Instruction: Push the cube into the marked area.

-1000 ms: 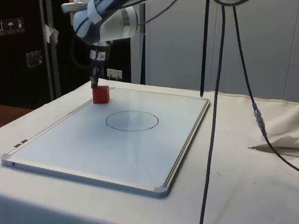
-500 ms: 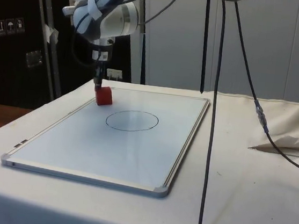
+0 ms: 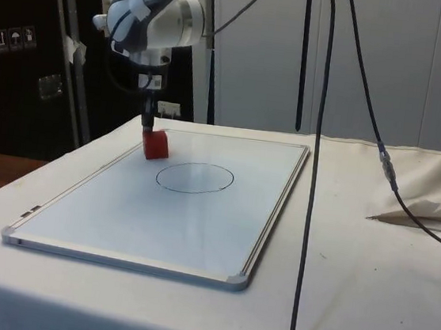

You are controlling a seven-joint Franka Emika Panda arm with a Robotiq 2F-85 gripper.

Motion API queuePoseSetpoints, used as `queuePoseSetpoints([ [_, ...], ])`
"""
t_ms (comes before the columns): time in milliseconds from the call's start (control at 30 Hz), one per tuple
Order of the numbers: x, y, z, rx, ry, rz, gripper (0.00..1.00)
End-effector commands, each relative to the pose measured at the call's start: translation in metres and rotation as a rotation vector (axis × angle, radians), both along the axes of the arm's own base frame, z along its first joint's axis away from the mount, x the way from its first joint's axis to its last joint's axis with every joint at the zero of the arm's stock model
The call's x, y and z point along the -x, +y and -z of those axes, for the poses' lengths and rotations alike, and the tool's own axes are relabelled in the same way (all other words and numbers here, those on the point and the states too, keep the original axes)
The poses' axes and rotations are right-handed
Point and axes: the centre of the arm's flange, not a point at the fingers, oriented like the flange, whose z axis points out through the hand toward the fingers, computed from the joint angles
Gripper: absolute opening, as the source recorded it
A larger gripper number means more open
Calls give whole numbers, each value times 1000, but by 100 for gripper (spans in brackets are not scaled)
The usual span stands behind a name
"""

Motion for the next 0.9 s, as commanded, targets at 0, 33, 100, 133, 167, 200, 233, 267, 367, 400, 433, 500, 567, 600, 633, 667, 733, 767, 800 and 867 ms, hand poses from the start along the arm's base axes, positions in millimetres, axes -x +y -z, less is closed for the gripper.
queuePoseSetpoints([
  [0, -1, 2, 0, -15, 6, -9, 0],
  [33, 0, 2, 0, -5, 6, -3, 0],
  [100, -1, 5, 0, -23, 14, -15, 0],
  [133, -1, 5, 0, -26, 17, -18, 0],
  [167, -2, 7, 0, -31, 22, -21, 0],
  [200, -2, 9, 0, -38, 30, -27, 0],
  [233, -2, 10, 0, -41, 34, -30, 0],
  [267, -2, 11, 0, -44, 39, -33, 0],
  [367, -2, 13, 0, -50, 47, -38, 0],
  [400, -3, 15, 0, -58, 57, -44, 0],
  [433, -3, 16, 0, -62, 60, -47, 0],
  [500, -2, 17, 1, -71, 70, -52, 0],
  [567, -2, 18, 0, -83, 78, -58, 0],
  [600, 0, 18, 0, -91, 85, -61, 0],
  [633, -1, 19, 0, -80, 83, -57, 0],
  [667, 1, 18, 0, -98, 90, -63, 0],
  [733, 4, 16, 1, -112, 102, -67, 0],
  [767, 7, 16, 1, -127, 116, -72, 0],
  [800, 8, 16, 1, -133, 122, -73, 0],
  [867, 13, 12, 1, -145, 138, -73, 0],
])
